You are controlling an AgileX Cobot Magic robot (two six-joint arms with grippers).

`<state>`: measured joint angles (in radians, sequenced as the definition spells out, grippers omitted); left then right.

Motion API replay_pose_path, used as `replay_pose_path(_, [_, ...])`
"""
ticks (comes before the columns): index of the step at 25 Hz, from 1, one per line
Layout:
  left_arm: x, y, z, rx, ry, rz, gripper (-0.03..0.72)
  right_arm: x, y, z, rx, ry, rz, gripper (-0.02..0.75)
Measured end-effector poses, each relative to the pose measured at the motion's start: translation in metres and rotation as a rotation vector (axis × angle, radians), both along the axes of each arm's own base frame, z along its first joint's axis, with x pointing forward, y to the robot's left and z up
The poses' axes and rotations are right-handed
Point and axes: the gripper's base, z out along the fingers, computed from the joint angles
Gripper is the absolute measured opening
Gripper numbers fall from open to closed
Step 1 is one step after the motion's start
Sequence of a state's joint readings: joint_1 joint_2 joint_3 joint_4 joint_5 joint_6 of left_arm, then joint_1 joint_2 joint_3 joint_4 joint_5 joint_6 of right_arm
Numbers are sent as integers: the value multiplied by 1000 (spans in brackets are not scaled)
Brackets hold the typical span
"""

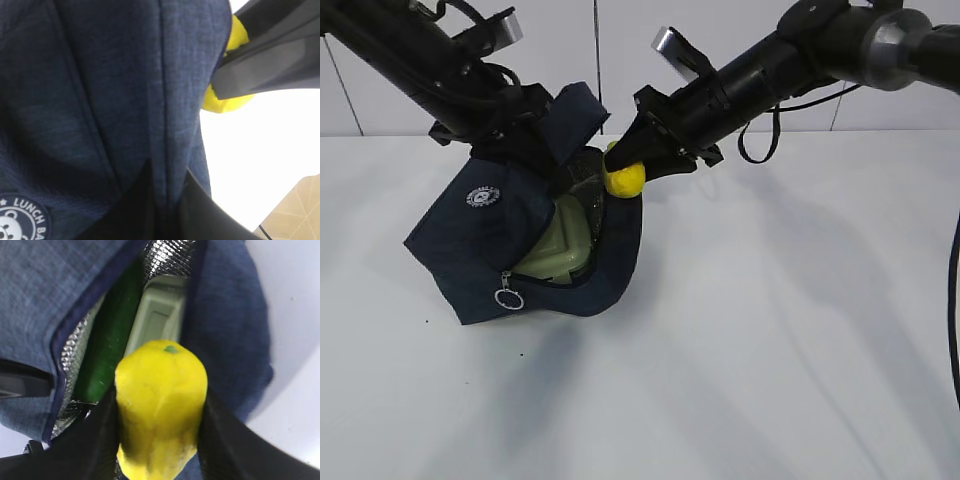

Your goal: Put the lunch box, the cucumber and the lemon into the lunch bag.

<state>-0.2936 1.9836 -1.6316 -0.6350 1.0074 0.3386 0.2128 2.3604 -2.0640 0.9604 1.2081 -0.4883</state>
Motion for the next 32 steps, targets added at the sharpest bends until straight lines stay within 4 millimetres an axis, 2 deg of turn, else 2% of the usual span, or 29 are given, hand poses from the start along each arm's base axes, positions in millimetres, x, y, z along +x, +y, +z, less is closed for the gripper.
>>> replay_pose_path(4, [0,0,0,-4,1,1,8,0,0,0,4,-12,11,306])
replay_pose_path(9, [0,0,0,-6,2,2,8,0,13,-4,106,-7,29,317])
replay_pose_path(12, [0,-1,0,-8,2,2,8,1,18,-14,125,7,36,363])
replay_pose_path(17, [0,-1,0,-8,4,1,8,2,19,-12,162,-2,37,468])
replay_pose_path(24, [0,-1,0,-9,4,2,8,2,20,-11,176,-16,43,488])
replay_pose_path(28, [0,-1,1,-11,5,2,8,6,9,-11,181,-17,19,488])
replay_pose_path(32, [0,-1,1,-11,5,3,8,14,-13,-12,167,-22,-24,488])
